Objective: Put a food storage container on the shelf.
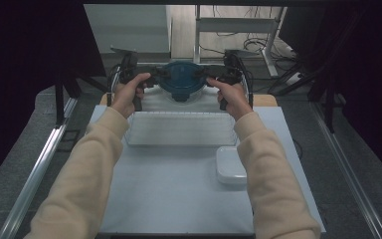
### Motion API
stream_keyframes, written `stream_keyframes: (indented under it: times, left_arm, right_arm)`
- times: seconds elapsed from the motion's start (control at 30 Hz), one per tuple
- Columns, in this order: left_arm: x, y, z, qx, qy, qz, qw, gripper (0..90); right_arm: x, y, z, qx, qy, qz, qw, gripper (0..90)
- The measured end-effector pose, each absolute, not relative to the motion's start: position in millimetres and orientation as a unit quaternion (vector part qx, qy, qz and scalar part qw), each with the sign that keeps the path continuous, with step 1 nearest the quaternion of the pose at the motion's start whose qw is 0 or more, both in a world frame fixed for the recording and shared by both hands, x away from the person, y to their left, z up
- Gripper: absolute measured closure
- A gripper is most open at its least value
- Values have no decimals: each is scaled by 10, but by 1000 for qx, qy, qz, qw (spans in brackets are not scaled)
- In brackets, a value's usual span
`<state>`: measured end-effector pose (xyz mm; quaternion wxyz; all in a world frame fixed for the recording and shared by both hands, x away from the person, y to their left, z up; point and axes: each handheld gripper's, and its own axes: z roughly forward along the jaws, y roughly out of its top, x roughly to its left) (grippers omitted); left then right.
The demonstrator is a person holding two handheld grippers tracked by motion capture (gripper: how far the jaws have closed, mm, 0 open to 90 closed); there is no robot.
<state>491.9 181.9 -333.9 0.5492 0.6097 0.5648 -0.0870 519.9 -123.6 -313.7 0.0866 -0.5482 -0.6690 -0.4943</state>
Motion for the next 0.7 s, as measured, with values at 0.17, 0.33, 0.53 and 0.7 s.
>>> stream_keyframes:
  times: [0.17,0.33,0.53,0.7]
  left_arm:
    - [4810,1858,-3258,623,557,-30,548,207]
    - [4540,1935,-3162,645,534,46,546,203]
    - [4046,1997,-3256,671,490,66,552,212]
    - [3732,2003,-3420,696,465,88,541,223]
  right_arm:
    - [5095,-1169,-3046,-541,-678,-497,32,95]
    - [4907,-1192,-2910,-516,-695,-501,-26,67]
    - [4485,-1334,-2843,-451,-723,-519,-59,111]
    - [4133,-1495,-2946,-415,-742,-520,-78,137]
